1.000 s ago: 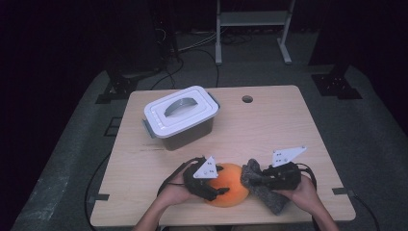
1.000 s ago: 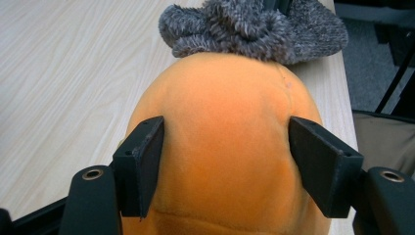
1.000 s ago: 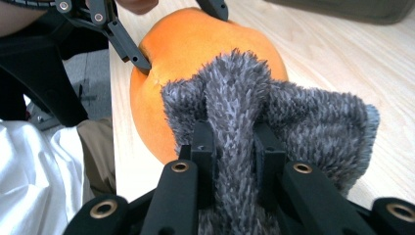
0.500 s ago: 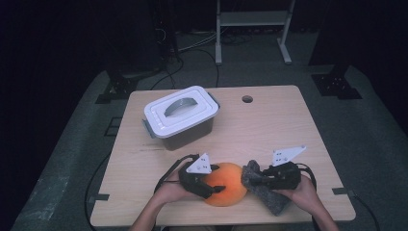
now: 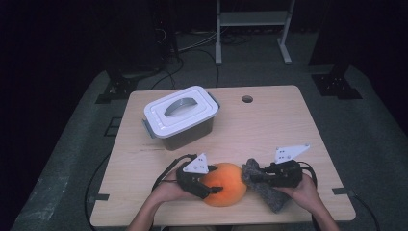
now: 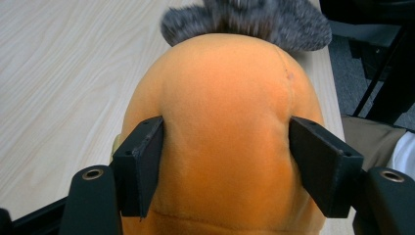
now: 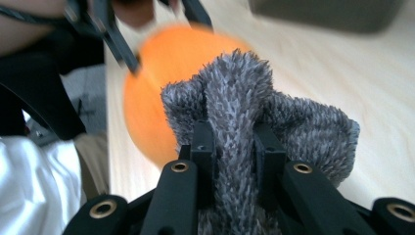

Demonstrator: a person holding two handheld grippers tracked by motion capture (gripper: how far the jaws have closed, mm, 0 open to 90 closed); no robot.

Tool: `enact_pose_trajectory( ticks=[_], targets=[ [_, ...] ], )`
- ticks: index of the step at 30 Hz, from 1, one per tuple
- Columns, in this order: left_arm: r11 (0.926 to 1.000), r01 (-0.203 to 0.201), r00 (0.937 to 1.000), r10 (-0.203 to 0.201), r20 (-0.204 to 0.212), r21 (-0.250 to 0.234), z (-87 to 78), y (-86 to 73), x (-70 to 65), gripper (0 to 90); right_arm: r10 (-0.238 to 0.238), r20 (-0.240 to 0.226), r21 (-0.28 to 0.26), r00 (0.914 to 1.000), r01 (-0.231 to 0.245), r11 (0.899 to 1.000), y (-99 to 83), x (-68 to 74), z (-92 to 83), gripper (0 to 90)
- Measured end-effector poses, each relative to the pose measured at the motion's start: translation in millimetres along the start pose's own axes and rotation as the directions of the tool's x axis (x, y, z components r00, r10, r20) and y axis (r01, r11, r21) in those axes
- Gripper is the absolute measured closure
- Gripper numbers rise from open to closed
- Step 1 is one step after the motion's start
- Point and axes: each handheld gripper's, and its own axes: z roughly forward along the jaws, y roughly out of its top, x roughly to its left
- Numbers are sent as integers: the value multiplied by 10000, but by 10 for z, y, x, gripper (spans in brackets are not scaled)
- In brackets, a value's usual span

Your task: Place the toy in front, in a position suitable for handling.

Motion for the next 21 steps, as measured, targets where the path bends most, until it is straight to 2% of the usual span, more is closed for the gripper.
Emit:
enact_pose_trajectory(
  ticks=[1, 3, 5, 6, 7, 9, 12, 13, 14, 15, 18, 19, 20, 21],
  targets=[
    [9999, -110, 9999, 110, 2, 49, 0, 7, -7, 314, -112, -19, -126, 9999, 112, 9999, 31, 19, 1, 746],
    [9999, -84, 10000, 84, -11, 66, -6, 5, -8, 315, -230, -140, -99, 9996, 229, 9997, 57, 41, 36, 744],
    [10000, -6, 10000, 6, 30, 20, -14, -10, 9, 313, -249, -186, 284, 9995, 254, 9993, 28, 39, 104, 742],
    [10000, -6, 10000, 6, 30, 20, -14, -10, 9, 312, -249, -186, 284, 9995, 254, 9993, 28, 39, 104, 742],
    [10000, 54, 10000, -54, 35, -22, -11, -16, 13, 311, -107, -253, 541, 9996, 120, 9985, -15, 16, 136, 742],
    [10000, 32, 10000, -32, 9, 37, -16, -9, 14, 310, -23, -163, 706, 9999, 35, 9975, -28, 2, 107, 743],
    [10000, 16, 10000, -16, -7, 56, -14, -1, 10, 307, -55, -125, 411, 9999, 61, 9991, -21, 25, 61, 744],
    [9999, -103, 9999, 103, -9, 44, 1, 13, -8, 307, -264, -223, 27, 9994, 265, 9996, 42, 77, 35, 743],
    [9999, -103, 9999, 103, -9, 44, 1, 13, -8, 307, -264, -223, 27, 9994, 265, 9996, 42, 77, 35, 743],
    [9996, -274, 9996, 274, -28, 84, 13, 22, -23, 307, -468, -304, -242, 9984, 460, 9986, 116, 123, 41, 743],
    [9997, -244, 9997, 245, -37, 101, 6, 19, -19, 307, -605, -355, -110, 9975, 601, 9981, 151, 143, 89, 743],
    [9999, -163, 9999, 163, 11, 9, 2, 6, -14, 307, -620, -295, 278, 9976, 628, 9976, 117, 134, 151, 743],
    [9999, -163, 9999, 163, 11, 9, 2, 6, -14, 308, -620, -295, 278, 9976, 628, 9976, 117, 134, 151, 743],
    [9998, -202, 9998, 202, -19, 51, 8, 14, -23, 307, -412, -435, 297, 9982, 425, 9987, 67, 95, 160, 742]
  ],
)
